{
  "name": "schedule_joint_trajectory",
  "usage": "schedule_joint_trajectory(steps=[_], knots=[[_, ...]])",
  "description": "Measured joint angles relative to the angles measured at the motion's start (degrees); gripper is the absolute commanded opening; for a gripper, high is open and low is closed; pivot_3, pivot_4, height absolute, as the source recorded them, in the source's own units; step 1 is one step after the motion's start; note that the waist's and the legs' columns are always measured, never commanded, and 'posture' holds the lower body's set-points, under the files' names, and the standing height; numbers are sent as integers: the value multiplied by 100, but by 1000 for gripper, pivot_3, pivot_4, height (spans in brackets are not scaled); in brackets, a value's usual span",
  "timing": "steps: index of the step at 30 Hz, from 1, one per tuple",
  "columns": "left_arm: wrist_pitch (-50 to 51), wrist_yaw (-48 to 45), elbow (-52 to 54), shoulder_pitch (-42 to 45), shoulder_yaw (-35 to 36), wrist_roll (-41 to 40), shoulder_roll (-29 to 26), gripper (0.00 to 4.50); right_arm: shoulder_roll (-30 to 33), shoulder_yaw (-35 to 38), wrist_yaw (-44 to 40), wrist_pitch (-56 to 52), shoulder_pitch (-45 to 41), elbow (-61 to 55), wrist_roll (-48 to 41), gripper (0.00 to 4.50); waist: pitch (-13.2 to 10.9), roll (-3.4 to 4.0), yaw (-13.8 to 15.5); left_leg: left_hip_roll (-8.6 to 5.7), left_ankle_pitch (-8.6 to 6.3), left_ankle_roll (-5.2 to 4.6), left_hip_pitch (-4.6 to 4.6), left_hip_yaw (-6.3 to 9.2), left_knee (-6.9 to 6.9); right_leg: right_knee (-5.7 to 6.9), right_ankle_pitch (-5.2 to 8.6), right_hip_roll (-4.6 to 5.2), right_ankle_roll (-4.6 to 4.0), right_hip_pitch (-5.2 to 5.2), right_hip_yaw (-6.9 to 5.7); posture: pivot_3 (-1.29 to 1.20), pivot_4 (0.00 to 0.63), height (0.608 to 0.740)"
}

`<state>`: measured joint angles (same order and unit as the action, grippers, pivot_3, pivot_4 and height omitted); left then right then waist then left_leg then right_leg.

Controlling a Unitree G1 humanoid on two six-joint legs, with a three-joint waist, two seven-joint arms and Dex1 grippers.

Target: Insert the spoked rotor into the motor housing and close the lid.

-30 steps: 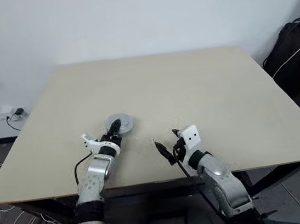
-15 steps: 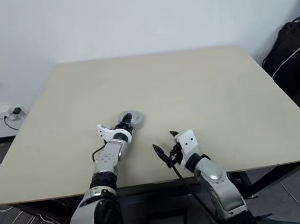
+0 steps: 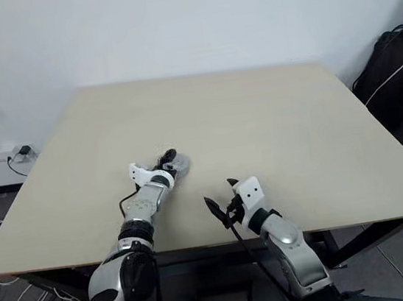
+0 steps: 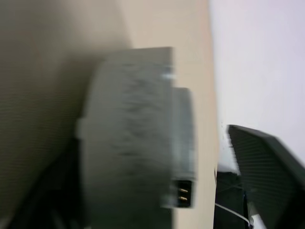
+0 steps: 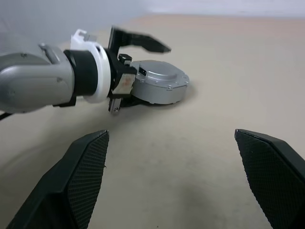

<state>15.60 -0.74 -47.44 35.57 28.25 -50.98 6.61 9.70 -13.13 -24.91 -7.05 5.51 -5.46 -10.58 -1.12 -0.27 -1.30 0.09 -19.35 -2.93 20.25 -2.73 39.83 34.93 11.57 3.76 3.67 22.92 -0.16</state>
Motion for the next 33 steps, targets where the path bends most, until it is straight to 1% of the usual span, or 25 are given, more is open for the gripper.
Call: schedule_joint_trajectory(steps=[3, 6, 10, 12, 14, 16, 19, 21, 23, 25, 29, 31, 33], knots=[[568, 278, 831, -487, -85, 23, 57, 4453, -19, 1, 1, -93, 5, 5, 6, 4500, 5, 1, -33, 6, -3, 2, -27, -5, -11, 0, 5, -1, -7, -21, 4, 0, 0, 740], [1256, 541, 1951, -1239, -275, -5, 166, 4453, -39, -2, -8, -117, -4, 22, 26, 4500, 42, 14, -48, 10, -9, 8, -47, -8, -23, 3, 14, -4, -19, -32, 9, 0, 0, 740], [2132, 910, 2990, -1867, -512, -98, -22, 4453, -45, 0, -21, -182, -19, 40, 35, 4500, 67, 11, -74, 29, -14, 21, -64, -8, -24, 9, 20, -23, -29, -41, 9, 0, 0, 740], [2479, 1012, 3508, -2252, -613, -195, -88, 4453, -48, 0, -26, -224, -25, 60, 39, 4500, 85, 19, -91, 34, -15, 26, -69, -10, -25, 16, 38, -26, -59, -40, 12, 0, 0, 740], [2760, 1072, 4005, -2622, -720, -208, -199, 4453, -74, 2, -28, -238, -28, 69, 38, 4500, 100, 21, -120, 42, -16, 32, -74, -13, -26, 21, 46, -32, -74, -40, 15, 0, 0, 740], [2791, 1042, 4589, -3141, -1004, -108, -252, 4453, -97, 16, -21, -248, -27, 75, 32, 4500, 126, 32, -134, 43, -19, 35, -84, -16, -30, 25, 52, -33, -83, -42, 19, 0, 0, 740], [2270, 663, 5416, -3997, -1984, 853, -510, 4453, -180, 192, 7, -292, -25, 84, -100, 4500, 130, 38, -96, 42, -19, 37, -90, -23, -33, 28, 53, -33, -86, -43, 24, 0, 0, 740], [1814, 475, 5594, -4314, -2447, 1483, -699, 4453, -234, 298, 44, -292, -15, 83, -155, 4500, 128, 40, -89, 43, -16, 41, -90, -23, -32, 33, 52, -34, -88, -41, 23, 0, 0, 740], [974, 455, 5590, -4657, -2892, 2458, -893, 4453, -289, 409, 167, -220, 60, 85, -149, 4500, 119, 43, -82, 45, -16, 42, -89, -23, -33, 40, 51, -33, -91, -34, 24, 0, 0, 740], [112, 540, 5512, -4917, -3119, 3316, -1004, 4453, -343, 548, 377, -140, 145, 89, -102, 4500, 112, 42, -52, 44, -18, 36, -75, -23, -32, 55, 53, -27, -94, -15, 24, 0, 0, 740], [-1185, 834, 5294, -5119, -3322, 4459, -968, 4453, -481, 816, 887, 67, 254, 227, 106, 4500, 103, 47, 62, 56, -19, 18, -65, -24, -31, 79, 56, -9, -98, 6, 26, 0, 0, 740], [-1976, 985, 5048, -5215, -3444, 4979, -912, 4453, -592, 862, 1268, 601, 340, 421, 434, 4500, 103, 52, 70, 55, -20, 16, -64, -28, -31, 83, 57, -9, -98, 10, 27, 0, 0, 740], [-2487, 1069, 4824, -5260, -3457, 5167, -818, 4453, -619, 901, 1589, 1122, 441, 635, 729, 4500, 101, 52, 69, 58, -21, 13, -60, -29, -31, 83, 58, -8, -97, 14, 27, 0, 0, 740]])
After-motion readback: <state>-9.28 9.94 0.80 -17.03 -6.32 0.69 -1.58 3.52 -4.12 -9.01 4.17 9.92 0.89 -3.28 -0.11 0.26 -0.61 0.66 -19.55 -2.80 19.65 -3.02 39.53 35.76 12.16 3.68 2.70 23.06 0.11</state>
